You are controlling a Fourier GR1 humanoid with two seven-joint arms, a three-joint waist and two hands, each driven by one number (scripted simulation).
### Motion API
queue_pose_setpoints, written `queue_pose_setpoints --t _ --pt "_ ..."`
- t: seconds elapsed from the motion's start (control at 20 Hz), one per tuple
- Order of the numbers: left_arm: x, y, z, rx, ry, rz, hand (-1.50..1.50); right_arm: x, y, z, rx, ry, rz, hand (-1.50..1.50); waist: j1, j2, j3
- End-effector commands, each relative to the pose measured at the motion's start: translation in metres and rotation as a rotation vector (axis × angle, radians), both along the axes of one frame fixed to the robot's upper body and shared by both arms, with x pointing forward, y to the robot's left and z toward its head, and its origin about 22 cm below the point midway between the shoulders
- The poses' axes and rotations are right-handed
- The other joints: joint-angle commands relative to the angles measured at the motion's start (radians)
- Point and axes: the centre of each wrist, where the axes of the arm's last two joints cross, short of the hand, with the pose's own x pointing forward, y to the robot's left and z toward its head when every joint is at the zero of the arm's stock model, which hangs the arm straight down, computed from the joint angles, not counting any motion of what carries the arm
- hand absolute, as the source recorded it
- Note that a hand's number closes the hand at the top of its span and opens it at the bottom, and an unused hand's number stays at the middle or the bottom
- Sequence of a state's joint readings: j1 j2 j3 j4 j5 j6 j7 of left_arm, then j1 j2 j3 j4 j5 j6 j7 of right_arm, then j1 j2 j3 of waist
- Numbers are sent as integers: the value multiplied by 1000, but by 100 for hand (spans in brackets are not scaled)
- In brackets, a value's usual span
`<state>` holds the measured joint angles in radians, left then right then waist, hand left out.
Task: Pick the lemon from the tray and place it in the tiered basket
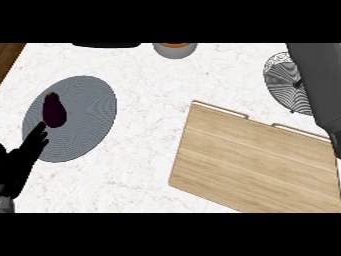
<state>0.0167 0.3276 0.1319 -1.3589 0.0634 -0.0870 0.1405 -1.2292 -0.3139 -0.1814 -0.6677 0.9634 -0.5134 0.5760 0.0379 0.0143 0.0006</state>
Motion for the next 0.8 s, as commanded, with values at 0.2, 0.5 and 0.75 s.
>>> queue_pose_setpoints --t 0.2,0.5,0.75 --pt "7 4 6 -2 -14 10 0 5 -75 -24 -434 198 -122 150 0 10 -9" --pt "-1 -10 1 -9 -12 -36 0 6 -96 7 -621 319 -158 150 24 4 -1" --pt "10 -4 9 1 -6 -13 0 9 -90 22 -704 368 -127 150 18 5 -1"
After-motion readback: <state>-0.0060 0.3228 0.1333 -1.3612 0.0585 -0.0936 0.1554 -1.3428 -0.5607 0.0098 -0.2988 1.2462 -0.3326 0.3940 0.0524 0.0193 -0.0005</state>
